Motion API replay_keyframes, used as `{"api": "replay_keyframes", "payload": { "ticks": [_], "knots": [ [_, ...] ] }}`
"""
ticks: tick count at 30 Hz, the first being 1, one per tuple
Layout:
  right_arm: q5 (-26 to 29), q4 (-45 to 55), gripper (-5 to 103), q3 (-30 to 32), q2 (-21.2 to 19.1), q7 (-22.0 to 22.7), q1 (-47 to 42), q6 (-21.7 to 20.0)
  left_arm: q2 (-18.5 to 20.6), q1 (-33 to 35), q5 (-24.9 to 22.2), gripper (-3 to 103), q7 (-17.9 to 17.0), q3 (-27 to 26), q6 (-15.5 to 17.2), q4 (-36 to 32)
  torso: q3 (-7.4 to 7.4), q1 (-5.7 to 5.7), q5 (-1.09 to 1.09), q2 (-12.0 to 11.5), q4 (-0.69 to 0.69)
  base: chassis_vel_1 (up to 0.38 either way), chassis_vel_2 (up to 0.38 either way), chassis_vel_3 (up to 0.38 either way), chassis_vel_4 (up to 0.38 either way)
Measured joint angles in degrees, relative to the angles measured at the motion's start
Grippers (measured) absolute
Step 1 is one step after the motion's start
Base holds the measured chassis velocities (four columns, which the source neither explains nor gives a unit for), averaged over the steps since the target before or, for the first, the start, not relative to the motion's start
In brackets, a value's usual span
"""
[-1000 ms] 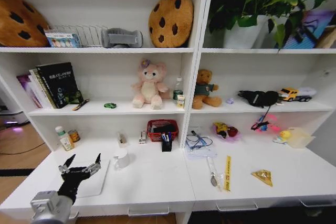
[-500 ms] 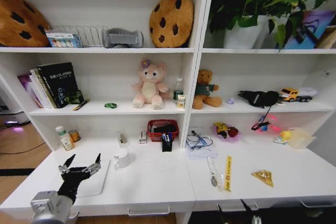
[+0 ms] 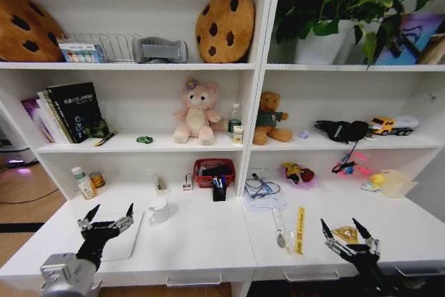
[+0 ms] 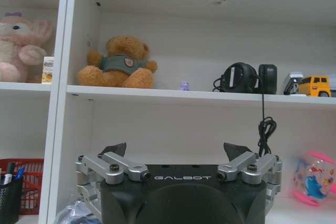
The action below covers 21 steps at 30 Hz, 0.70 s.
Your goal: Organize the objects on the table.
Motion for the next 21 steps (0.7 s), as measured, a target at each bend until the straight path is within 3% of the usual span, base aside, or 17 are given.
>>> {"api": "replay_keyframes", "payload": {
  "ticks": [13, 18, 19, 21],
  "knots": [
    [-2.1, -2.2, 100, -1.9, 1.7, 1.9, 1.2, -0.1, 0.0, 0.0, 0.0, 100, 0.0, 0.0, 0.0, 0.0, 0.01, 0.00, 0.03, 0.0, -0.01, -0.182, -0.159, 0.157, 0.170],
    [-2.8, -4.8, 100, -2.5, -0.9, 6.2, 3.0, -7.7, 0.0, 0.0, 0.0, 100, 0.0, 0.0, 0.0, 0.0, -0.01, 0.00, -0.04, 0.0, -0.01, 0.008, 0.023, -0.016, -0.015],
    [-2.8, -4.8, 100, -2.5, -0.9, 6.2, 3.0, -7.7, 0.0, 0.0, 0.0, 100, 0.0, 0.0, 0.0, 0.0, -0.01, 0.00, -0.04, 0.0, -0.01, 0.065, 0.070, -0.055, -0.052],
    [-1.2, -7.2, 100, -2.4, -3.5, 8.4, 5.3, -12.1, 0.0, 0.0, 0.0, 100, 0.0, 0.0, 0.0, 0.0, -0.01, 0.00, -0.03, 0.0, -0.01, 0.046, 0.056, -0.055, -0.038]
  ]
}}
